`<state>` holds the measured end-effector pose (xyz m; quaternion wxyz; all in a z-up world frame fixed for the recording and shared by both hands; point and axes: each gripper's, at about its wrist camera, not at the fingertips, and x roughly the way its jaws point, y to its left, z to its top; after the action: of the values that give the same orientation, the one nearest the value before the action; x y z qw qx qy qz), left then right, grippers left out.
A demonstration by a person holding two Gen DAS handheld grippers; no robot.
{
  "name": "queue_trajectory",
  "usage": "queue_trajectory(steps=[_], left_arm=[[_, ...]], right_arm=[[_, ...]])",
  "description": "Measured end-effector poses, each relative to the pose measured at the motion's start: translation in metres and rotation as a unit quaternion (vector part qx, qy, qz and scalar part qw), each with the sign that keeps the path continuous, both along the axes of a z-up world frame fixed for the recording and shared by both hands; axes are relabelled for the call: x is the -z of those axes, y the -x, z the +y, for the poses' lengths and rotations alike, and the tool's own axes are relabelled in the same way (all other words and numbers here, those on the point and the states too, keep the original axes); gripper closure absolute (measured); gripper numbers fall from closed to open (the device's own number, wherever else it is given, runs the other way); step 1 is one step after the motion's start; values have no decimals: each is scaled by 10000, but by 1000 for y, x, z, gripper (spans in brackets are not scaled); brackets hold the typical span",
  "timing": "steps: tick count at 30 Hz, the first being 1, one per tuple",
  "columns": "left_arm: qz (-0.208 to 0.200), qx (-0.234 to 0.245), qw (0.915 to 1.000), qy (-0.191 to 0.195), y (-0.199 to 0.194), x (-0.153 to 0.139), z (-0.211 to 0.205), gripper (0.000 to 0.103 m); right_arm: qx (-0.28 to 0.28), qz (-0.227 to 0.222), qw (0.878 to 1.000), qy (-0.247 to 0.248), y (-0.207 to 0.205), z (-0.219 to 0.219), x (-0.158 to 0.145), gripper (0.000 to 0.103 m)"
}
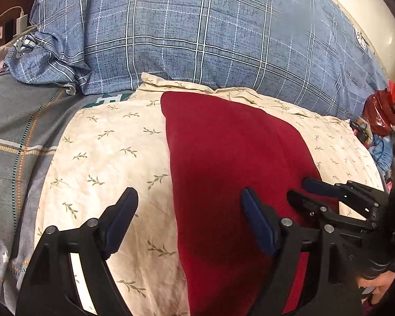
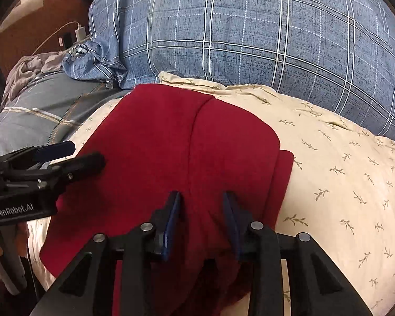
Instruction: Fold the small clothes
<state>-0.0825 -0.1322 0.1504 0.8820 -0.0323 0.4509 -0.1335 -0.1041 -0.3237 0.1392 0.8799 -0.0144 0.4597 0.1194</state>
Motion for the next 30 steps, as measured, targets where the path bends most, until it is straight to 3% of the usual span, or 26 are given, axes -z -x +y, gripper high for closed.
queue_trajectory(steps=[4, 11, 17, 21, 24, 30], left_arm=[[-64, -85, 9999, -19, 6, -3, 0, 22], [-141, -194, 9997, -79, 20, -10, 6, 22], [-215, -240, 9994, -122, 33, -15, 5, 22], [-366, -207, 9988, -266, 41, -23, 4, 22], [-504, -246, 9979, -316, 47, -29, 6, 22], [-649, -345, 9969, -285, 53, -41, 11, 22]], right_arm=[[71, 90, 9999, -119, 2, -3, -10, 67], [124, -175, 9992, -324, 39, -1, -34, 61], [256, 16, 9995, -166, 49, -4, -14, 59], [387, -10, 9986, -372, 54, -13, -17, 59], [493, -222, 9970, -545, 62, -17, -33, 50], [541, -718, 9954, -322, 75, -7, -55, 37]])
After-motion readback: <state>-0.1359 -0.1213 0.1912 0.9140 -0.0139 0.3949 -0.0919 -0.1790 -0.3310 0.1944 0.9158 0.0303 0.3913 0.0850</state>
